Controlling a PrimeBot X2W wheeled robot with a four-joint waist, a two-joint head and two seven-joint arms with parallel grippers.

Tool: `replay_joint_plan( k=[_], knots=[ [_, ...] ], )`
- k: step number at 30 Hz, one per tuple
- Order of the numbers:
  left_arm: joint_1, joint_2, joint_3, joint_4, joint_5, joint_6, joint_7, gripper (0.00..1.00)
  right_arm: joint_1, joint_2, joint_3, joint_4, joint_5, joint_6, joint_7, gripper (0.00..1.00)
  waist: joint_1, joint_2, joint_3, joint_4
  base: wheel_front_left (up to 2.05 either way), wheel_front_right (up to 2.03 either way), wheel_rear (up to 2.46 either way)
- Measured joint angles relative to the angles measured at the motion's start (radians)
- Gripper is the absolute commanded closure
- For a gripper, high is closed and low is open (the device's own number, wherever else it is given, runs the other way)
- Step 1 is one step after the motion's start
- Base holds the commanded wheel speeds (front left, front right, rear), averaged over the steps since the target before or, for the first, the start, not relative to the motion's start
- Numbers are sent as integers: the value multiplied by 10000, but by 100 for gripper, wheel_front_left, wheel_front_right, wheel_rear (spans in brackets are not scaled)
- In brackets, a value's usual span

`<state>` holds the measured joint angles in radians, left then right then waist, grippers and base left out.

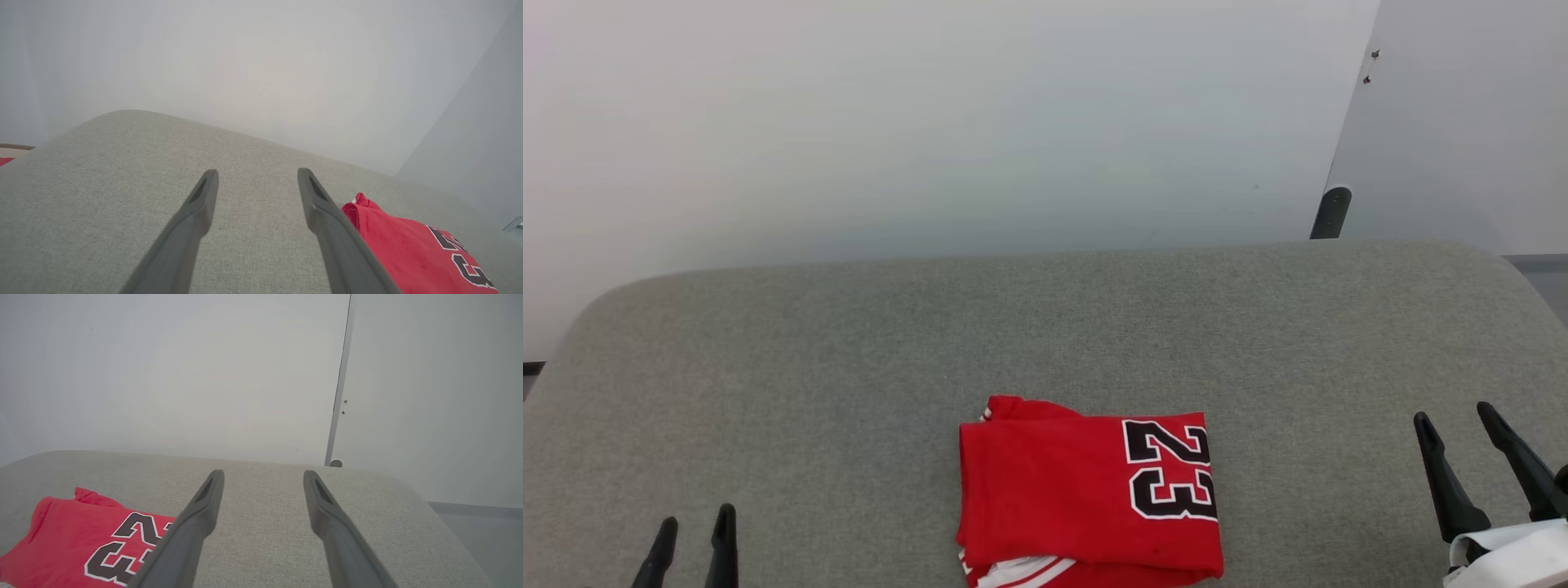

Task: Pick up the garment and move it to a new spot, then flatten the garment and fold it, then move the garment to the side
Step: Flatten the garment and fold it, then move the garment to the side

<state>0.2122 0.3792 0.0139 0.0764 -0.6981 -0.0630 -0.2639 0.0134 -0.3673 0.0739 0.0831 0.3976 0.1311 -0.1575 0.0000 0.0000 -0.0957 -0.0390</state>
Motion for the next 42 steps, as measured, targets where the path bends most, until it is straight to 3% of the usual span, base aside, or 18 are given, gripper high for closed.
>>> replay_joint_plan(
  k=[15,25,42],
  knots=[
    [-7,-25,15,19,395,-86,0,0,198,142,-63,-180,-136,0,219,0,0,0,-34,267,0,0,0],
    [-112,104,-136,-150,485,-73,165,0,57,316,435,15,-50,0,679,0,0,0,-5,983,0,0,0],
    [-813,-58,-882,-293,669,-79,430,0,-634,500,591,1417,431,0,4069,0,0,0,540,2795,0,0,0]
  ],
)
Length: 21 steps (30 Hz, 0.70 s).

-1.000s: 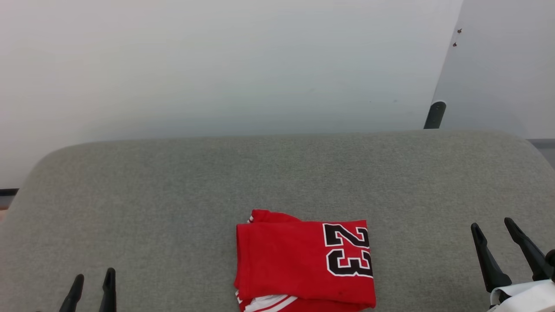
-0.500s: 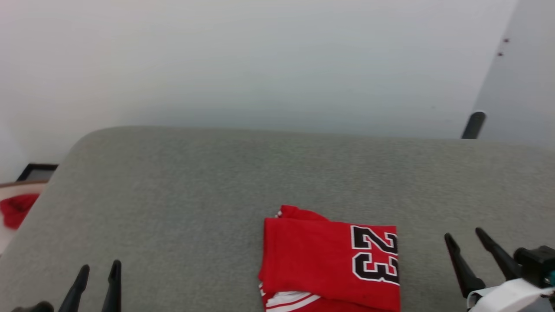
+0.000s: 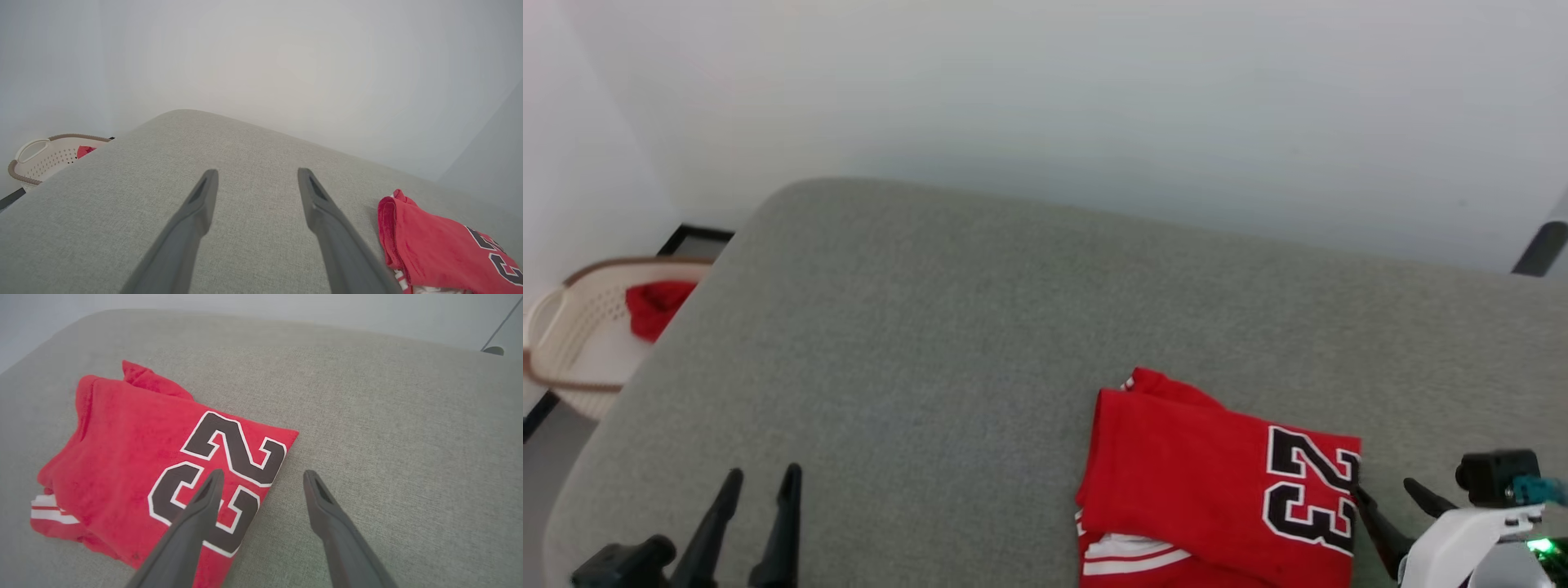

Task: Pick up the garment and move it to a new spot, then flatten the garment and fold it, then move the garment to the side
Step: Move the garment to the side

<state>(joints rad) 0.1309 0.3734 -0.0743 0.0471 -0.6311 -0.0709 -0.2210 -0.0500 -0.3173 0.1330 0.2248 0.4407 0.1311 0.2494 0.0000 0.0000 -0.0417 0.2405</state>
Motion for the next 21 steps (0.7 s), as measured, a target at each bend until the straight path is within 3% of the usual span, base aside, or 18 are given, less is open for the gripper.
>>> replay_joint_plan(
  k=[18,19,20,21],
  knots=[
    [-844,-546,-353,579,84,-219,-309,0,-1057,761,-880,405,-376,0,4063,0,0,0,1390,734,0,0,0],
    [-857,-556,-353,608,86,-219,-316,0,-1099,838,-949,416,-393,0,4228,30,0,0,1419,755,0,0,0],
    [-861,-562,-351,640,86,-230,-336,0,-1149,857,-957,410,-393,-2,4370,88,0,0,1445,769,0,0,0],
    [-871,-579,-349,663,86,-234,-339,0,-1197,863,-959,391,-399,-6,4452,100,0,0,1467,779,0,0,0]
  ],
)
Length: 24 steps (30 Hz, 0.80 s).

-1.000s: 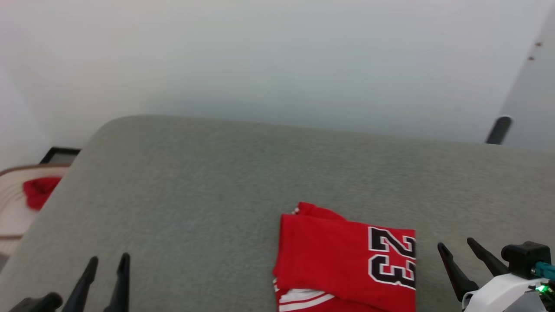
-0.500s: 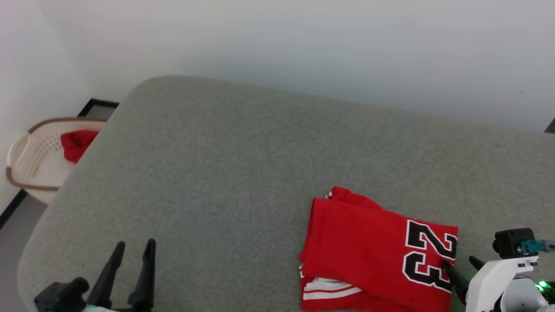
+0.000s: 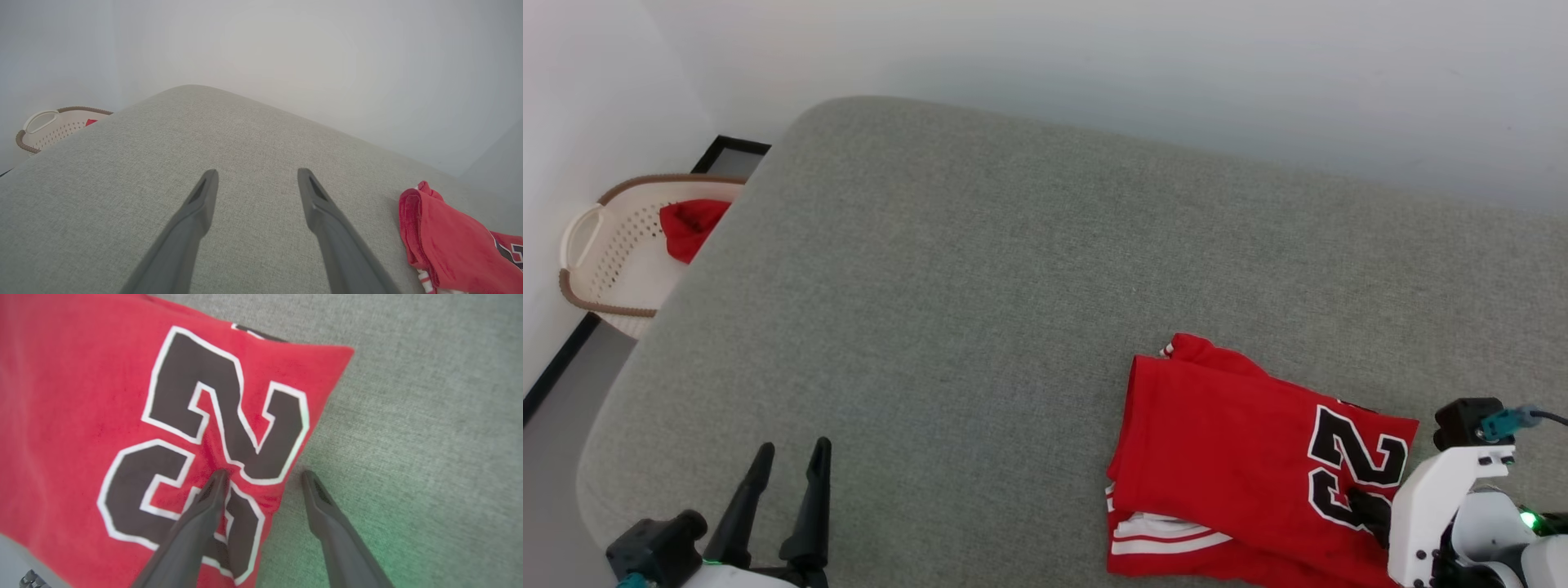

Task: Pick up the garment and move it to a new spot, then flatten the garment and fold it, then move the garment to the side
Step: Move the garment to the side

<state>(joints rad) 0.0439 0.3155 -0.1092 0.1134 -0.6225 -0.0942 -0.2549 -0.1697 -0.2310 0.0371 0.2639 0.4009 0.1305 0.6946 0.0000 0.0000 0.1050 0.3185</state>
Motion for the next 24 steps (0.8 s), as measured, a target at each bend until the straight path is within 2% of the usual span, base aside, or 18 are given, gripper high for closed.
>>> replay_joint_plan(
  k=[4,9,24],
  knots=[
    [-28,-63,42,75,0,-29,-10,0,-115,184,-36,-88,-36,6,205,100,0,0,0,-23,0,0,0],
    [-23,-109,81,128,58,-38,-25,0,-252,-13,75,-295,-29,6,384,100,0,0,-75,-185,0,0,0],
    [-119,-184,113,105,259,-119,-54,0,-1326,-1555,44,-963,-19,6,752,100,0,0,-86,-1257,0,0,0]
  ],
)
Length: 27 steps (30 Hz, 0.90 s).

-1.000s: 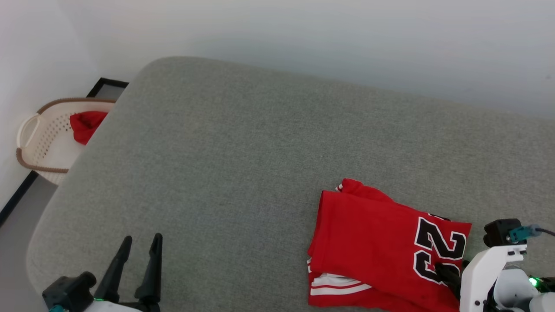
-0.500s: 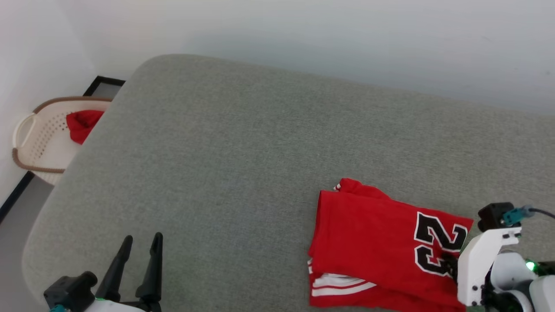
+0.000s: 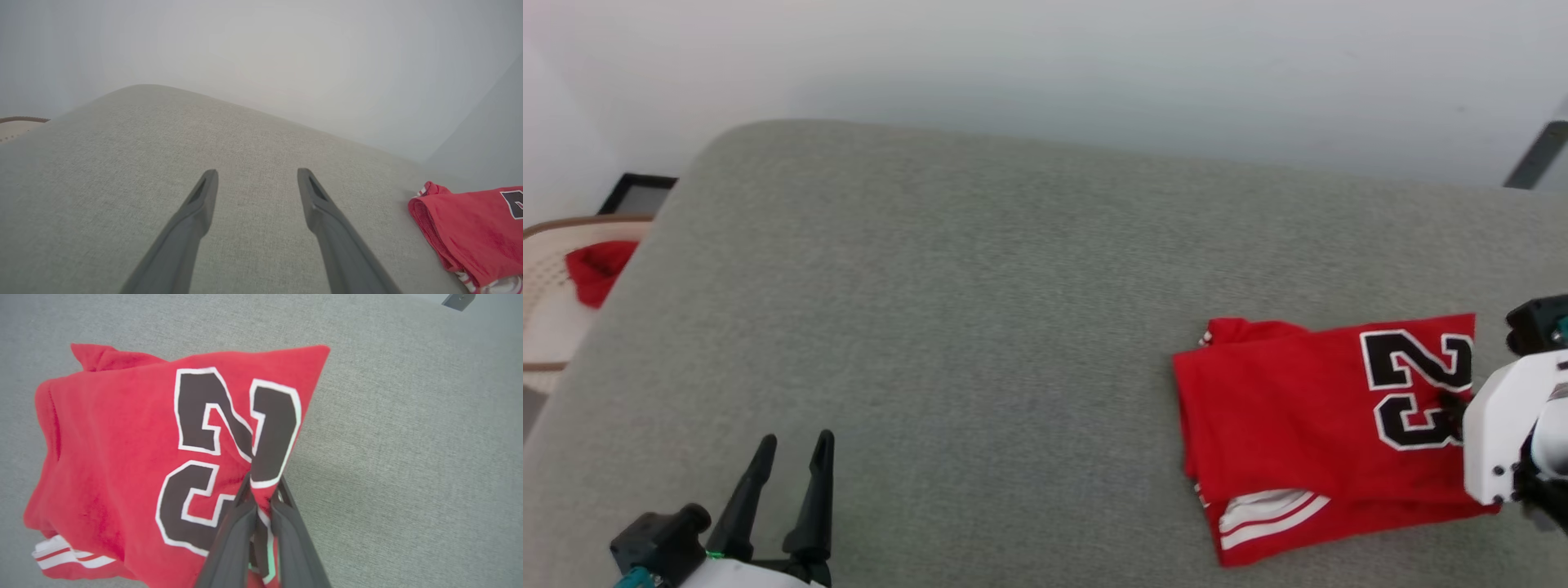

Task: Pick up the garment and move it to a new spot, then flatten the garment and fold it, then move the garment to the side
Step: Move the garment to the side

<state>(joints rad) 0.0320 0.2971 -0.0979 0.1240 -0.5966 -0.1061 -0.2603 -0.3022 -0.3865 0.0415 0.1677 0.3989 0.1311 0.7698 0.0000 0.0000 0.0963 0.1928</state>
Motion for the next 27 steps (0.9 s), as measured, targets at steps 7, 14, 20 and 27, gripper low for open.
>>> replay_joint_plan(
  k=[7,14,20,27],
  knots=[
    [-317,-36,-59,-4,100,-58,-33,0,-611,-1014,261,-33,98,0,-171,100,0,0,171,-672,0,0,0],
    [-677,-46,-56,-71,263,-100,-35,0,-1505,-2075,445,410,132,0,-577,100,0,0,538,-1294,0,0,0],
    [-1019,-10,-90,-127,389,-161,-36,0,-2401,-2784,723,1177,23,0,-1262,100,0,0,962,-1777,0,0,0],
    [-1487,90,-240,-117,456,-173,-36,0,-3442,-3574,1212,2470,-318,2,-2328,100,0,0,1551,-2215,0,0,0]
  ],
)
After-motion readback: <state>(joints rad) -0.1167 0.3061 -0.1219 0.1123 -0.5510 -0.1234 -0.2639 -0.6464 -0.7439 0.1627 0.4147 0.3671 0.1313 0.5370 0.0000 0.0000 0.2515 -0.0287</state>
